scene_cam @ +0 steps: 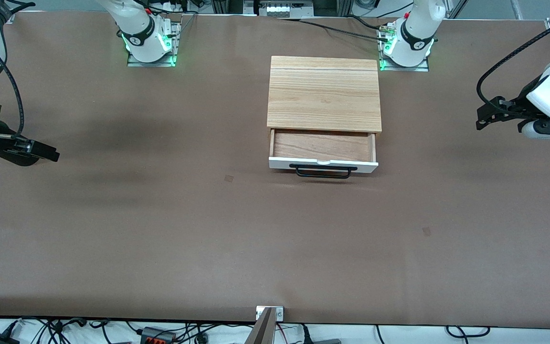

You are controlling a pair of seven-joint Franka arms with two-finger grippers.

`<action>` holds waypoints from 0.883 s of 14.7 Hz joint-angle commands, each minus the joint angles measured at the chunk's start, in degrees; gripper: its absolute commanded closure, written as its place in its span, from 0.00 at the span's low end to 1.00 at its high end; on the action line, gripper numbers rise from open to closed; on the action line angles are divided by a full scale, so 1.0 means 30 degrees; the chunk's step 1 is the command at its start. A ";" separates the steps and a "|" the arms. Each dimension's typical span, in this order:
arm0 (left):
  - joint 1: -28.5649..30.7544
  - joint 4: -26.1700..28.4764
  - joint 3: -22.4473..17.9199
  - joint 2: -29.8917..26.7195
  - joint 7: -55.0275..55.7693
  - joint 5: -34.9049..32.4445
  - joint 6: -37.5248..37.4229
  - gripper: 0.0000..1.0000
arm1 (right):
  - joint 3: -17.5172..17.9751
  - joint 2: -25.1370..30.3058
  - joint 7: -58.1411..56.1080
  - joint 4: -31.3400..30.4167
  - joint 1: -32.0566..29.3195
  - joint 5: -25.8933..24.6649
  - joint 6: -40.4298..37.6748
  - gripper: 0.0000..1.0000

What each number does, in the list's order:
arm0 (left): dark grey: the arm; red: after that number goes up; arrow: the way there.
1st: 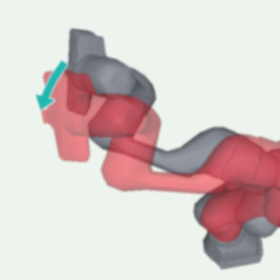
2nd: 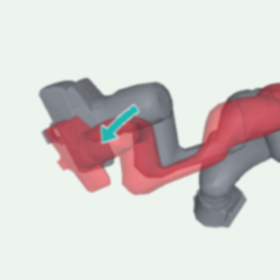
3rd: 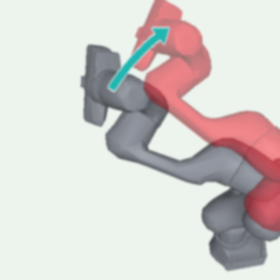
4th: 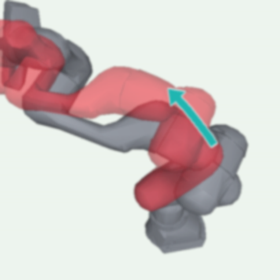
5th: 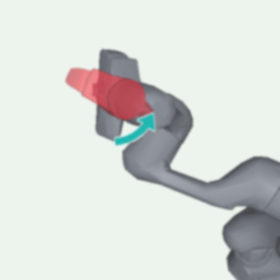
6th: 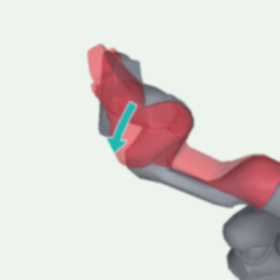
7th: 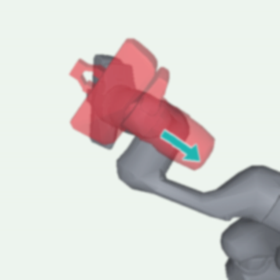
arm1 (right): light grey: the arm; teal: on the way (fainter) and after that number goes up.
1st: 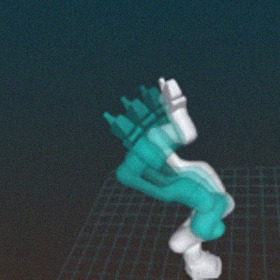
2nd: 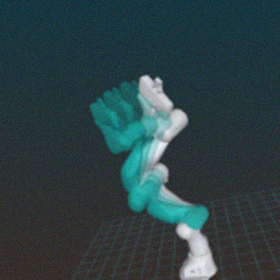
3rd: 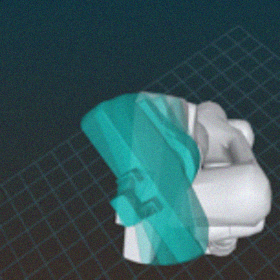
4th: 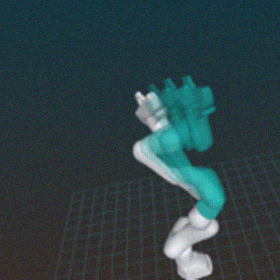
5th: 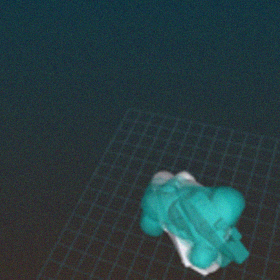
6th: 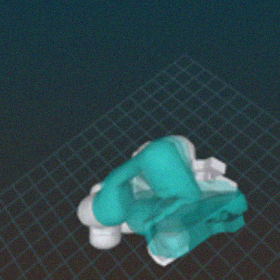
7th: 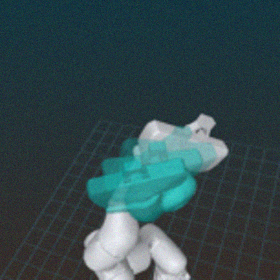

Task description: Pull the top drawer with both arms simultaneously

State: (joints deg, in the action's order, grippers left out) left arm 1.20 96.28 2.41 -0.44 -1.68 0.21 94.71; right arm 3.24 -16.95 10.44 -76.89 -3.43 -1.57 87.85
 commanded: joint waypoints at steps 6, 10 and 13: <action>-0.0048 -0.0685 -0.0013 0.0294 0.0003 -0.0303 -0.0457 0.00 | 0.0501 0.1110 -0.0197 -0.0886 -0.1141 0.1813 0.0272 0.00; -0.0019 -0.0685 -0.0013 0.0294 -0.0026 -0.0303 -0.0457 0.00 | 0.0413 0.2130 -0.0111 -0.1379 -0.0997 0.1755 0.0339 0.00; -0.0048 -0.0686 -0.0013 0.0294 -0.0026 -0.0332 -0.0457 0.00 | 0.0413 0.3395 0.0182 -0.3198 -0.0381 0.0906 0.0072 0.00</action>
State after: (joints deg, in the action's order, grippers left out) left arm 1.21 96.01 2.41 -0.29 -1.68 0.20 94.60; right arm 3.93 -11.40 10.34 -80.62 -5.36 2.78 87.37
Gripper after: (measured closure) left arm 0.000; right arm 0.000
